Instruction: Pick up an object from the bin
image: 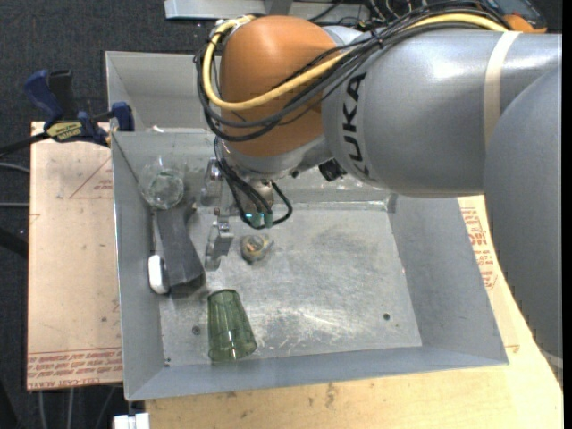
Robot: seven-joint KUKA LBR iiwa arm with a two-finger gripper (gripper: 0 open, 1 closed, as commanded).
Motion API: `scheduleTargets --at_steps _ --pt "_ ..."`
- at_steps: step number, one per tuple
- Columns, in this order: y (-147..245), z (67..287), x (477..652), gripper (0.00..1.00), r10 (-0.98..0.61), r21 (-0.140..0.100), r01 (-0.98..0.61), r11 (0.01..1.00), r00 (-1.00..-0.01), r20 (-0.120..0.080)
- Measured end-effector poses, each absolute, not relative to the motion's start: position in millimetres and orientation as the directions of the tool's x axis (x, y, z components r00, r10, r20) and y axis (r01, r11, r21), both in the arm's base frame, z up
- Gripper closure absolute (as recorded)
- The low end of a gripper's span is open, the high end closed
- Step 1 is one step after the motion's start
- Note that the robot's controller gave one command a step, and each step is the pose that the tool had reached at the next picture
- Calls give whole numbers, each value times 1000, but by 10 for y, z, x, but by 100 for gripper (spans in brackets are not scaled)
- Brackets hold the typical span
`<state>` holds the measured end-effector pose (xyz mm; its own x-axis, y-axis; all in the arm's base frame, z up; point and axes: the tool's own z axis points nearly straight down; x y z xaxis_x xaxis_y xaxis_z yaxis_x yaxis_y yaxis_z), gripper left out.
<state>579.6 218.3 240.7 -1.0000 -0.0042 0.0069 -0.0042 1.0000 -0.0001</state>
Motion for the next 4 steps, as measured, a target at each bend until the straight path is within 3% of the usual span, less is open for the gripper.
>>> scheduleTargets --at_steps 1,2,3,4 --pt "2171 2458 5812 0 -1 1 -1 1000 -1000 -1" --pt "2090 2067 5631 0 6 4 6 1000 -1000 -8" --pt "2049 1454 5510 0 21 2 21 1000 -1000 -3" --pt "2085 1015 5438 0 -71 -1 -71 997 -997 -2"
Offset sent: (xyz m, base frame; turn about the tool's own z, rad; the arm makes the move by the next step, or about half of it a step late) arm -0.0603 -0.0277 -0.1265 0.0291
